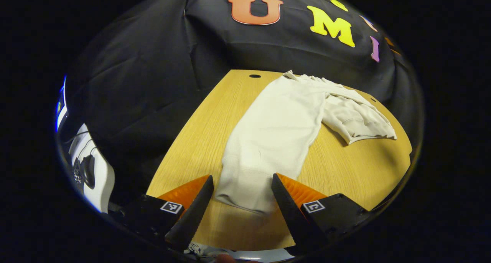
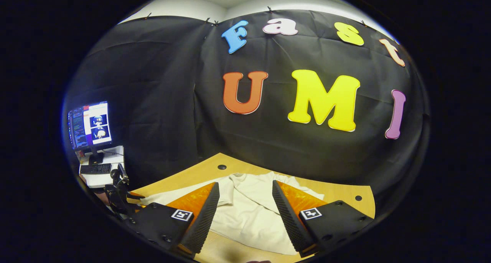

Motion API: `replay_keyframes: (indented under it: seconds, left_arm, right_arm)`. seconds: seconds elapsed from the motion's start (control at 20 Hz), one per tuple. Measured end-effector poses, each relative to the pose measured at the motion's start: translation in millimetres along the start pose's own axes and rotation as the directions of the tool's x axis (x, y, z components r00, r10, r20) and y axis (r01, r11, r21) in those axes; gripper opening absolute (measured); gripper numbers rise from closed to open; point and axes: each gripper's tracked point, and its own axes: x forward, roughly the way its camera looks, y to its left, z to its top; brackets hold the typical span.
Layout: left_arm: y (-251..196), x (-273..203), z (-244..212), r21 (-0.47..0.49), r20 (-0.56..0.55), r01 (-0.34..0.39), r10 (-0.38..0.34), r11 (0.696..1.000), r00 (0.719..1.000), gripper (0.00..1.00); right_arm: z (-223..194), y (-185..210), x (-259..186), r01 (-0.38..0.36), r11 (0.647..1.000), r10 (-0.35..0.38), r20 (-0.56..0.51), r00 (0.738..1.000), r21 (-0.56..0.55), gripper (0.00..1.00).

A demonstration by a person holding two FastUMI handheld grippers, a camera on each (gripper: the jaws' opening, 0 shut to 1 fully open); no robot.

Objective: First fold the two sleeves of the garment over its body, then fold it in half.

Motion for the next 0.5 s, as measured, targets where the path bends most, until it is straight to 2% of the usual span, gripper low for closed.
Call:
replay_keyframes:
  seconds: [0.1,0.2,0.25,0.3,0.35,0.4,0.5]
  left_arm:
    - [0.2,3.1,-0.2,0.021,-0.003,0.015,-0.015,1.000,1.000,0.94]
    - [2.2,3.2,2.5,-0.015,0.019,0.009,-0.008,1.000,1.000,0.81]
    - [2.8,4.2,2.6,-0.036,0.030,0.005,-0.004,0.999,1.000,0.65]
    - [1.5,6.0,2.4,-0.044,0.038,0.005,-0.003,0.999,0.999,0.57]
    - [1.0,7.3,3.4,-0.052,0.041,0.007,-0.005,0.999,0.999,0.58]
    - [1.0,8.1,2.9,-0.063,0.039,0.009,-0.007,0.998,0.999,0.47]
    - [2.3,7.7,4.4,-0.089,0.036,0.018,-0.015,0.996,0.999,0.36]
  right_arm:
    - [-1.5,12.0,6.7,-0.025,0.999,0.024,-0.036,0.999,-0.021,0.86]
    - [2.0,23.2,11.0,-0.047,0.998,0.045,-0.058,0.997,-0.045,0.86]
    - [4.8,27.8,13.5,-0.054,0.997,0.050,-0.062,0.997,-0.054,0.86]
    - [8.9,33.9,15.8,-0.063,0.997,0.060,-0.064,0.996,-0.053,0.86]
    - [8.2,40.0,17.9,-0.073,0.996,0.069,-0.076,0.995,-0.051,0.86]
    - [8.0,44.6,18.4,-0.082,0.996,0.077,-0.086,0.993,-0.046,0.86]
    - [6.5,49.5,19.0,-0.089,0.995,0.083,-0.104,0.991,-0.047,0.86]
